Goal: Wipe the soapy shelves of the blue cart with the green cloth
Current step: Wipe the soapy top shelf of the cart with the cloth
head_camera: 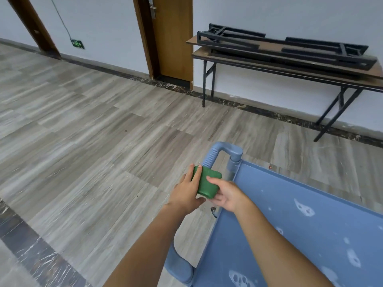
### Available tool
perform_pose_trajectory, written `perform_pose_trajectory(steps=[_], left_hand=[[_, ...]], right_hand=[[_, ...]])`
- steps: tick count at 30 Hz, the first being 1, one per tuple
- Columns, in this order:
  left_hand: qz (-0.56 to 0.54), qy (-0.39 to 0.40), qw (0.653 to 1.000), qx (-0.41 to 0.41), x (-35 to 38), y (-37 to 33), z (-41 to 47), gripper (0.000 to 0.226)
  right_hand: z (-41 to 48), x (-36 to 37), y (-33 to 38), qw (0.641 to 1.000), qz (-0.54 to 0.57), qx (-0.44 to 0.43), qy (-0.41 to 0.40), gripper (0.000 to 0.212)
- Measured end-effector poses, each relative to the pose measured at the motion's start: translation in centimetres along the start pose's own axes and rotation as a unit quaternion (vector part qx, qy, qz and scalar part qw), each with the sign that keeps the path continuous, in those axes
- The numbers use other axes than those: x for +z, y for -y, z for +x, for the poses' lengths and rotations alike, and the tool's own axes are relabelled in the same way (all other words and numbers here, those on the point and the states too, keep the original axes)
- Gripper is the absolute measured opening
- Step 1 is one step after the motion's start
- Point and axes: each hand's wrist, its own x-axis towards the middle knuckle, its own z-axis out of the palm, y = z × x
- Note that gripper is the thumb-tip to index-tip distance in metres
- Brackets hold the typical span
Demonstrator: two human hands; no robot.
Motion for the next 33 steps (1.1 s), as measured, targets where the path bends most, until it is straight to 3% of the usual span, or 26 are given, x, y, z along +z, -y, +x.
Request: perform_pose_trajectory(steps=[5, 8, 11, 14, 17, 21, 23, 27, 29, 31, 33], left_hand=[[-0.129, -0.116, 0.981, 0.088, -1.2, -1.7, 0.6, 0.065], [-0.211, -0.159, 0.961, 0.085, -2.4, -3.7, 1.1, 0.051], [-0.330, -0.119, 0.931, 0.096, -3.8, -6.7, 1.7, 0.042], [-0.494, -0.047, 0.867, 0.055, -4.5, -10.1, 2.0, 0.020], [-0.570, 0.026, 0.821, 0.005, -4.3, -14.4, 2.0, 0.029], [-0.538, 0.065, 0.840, 0.034, -2.7, -20.1, 1.2, 0.031], [-0.484, 0.051, 0.869, 0.089, -1.8, -22.6, 0.7, 0.027], [-0.369, 0.091, 0.901, 0.211, 0.1, -27.7, -1.0, 0.019], [-0.294, 0.121, 0.911, 0.263, 1.1, -29.9, -1.9, 0.021], [-0.209, 0.124, 0.915, 0.322, 2.4, -32.4, -3.4, 0.026], [-0.153, 0.122, 0.910, 0.365, 4.1, -34.9, -5.1, 0.035]], right_hand=[[-3.2, 0.4, 3.7, 0.997, -0.029, -0.067, 0.025, 0.033], [-5.7, -0.6, 5.3, 0.991, -0.015, -0.130, 0.022, 0.036], [-8.2, -2.8, 5.8, 0.980, 0.012, -0.195, -0.025, 0.039], [-9.7, -4.4, 4.9, 0.959, 0.018, -0.261, -0.107, 0.029], [-11.4, -6.8, 2.9, 0.914, -0.014, -0.354, -0.198, 0.017], [-13.9, -9.6, 0.5, 0.867, -0.087, -0.417, -0.259, 0.031], [-15.0, -10.8, 0.0, 0.886, -0.081, -0.373, -0.262, 0.040], [-18.4, -15.9, -1.1, 0.948, 0.186, -0.165, -0.198, 0.055], [-20.6, -18.7, -2.0, 0.939, 0.304, -0.095, -0.128, 0.072], [-23.2, -21.4, -3.4, 0.922, 0.365, -0.089, -0.092, 0.087], [-25.5, -23.4, -4.7, 0.907, 0.397, -0.099, -0.093, 0.084]])
